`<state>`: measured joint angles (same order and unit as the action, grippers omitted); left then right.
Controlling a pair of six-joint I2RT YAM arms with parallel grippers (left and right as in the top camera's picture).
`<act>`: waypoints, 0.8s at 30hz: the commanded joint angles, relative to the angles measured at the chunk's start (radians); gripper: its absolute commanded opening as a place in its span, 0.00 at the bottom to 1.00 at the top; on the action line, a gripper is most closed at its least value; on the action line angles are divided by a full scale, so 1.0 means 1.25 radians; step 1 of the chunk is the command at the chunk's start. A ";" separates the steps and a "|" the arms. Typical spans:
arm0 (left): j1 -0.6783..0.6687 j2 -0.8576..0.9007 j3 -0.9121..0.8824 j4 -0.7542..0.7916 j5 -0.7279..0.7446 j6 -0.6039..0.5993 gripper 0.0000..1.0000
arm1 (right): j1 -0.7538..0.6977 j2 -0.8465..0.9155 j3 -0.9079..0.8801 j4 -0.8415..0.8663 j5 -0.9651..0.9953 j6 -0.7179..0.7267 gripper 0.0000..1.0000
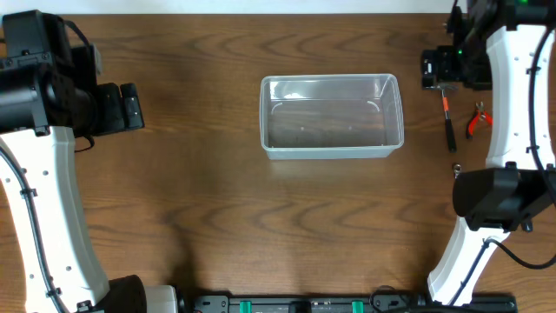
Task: Pack container
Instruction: 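Lift the right gripper away and move it over the hammer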
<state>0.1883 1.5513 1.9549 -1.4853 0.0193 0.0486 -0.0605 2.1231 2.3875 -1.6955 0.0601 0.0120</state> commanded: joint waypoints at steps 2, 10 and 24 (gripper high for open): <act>0.002 0.003 0.016 -0.002 -0.001 -0.008 0.98 | -0.032 -0.034 0.013 -0.002 0.048 -0.047 0.99; 0.002 0.003 0.016 -0.002 -0.001 -0.008 0.98 | -0.060 -0.033 0.012 -0.002 0.050 -0.173 0.99; 0.002 0.003 0.016 0.020 -0.001 -0.007 0.98 | -0.112 0.024 0.008 0.136 0.044 -0.178 0.99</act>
<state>0.1883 1.5513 1.9549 -1.4620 0.0193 0.0486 -0.1898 2.1181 2.3871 -1.5322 0.1127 -0.1940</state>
